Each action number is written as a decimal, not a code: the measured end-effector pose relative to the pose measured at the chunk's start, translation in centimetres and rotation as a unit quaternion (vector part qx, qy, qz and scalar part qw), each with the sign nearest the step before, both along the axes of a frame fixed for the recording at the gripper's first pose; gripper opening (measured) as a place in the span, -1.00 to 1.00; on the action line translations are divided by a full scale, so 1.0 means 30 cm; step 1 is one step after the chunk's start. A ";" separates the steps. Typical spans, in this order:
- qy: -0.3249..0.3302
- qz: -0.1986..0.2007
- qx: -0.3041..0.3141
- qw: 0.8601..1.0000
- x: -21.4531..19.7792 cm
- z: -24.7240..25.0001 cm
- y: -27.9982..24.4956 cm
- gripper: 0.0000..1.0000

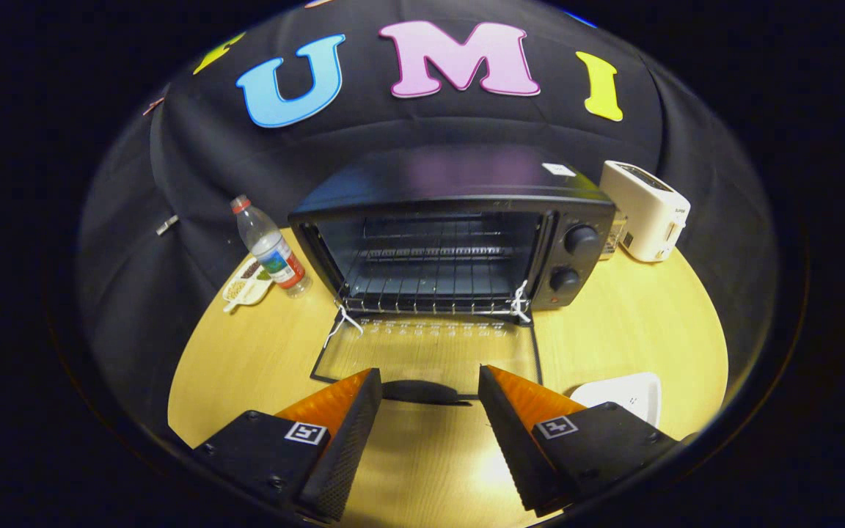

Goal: Open the toaster oven, put the food inside, and close the toaster oven door.

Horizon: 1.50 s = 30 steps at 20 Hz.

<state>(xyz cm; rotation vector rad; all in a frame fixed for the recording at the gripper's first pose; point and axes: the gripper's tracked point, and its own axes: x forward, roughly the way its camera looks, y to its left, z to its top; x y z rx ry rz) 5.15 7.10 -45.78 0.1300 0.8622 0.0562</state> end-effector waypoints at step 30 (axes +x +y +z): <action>0.228 -0.062 -0.012 0.971 -0.325 -0.400 -0.955 -0.66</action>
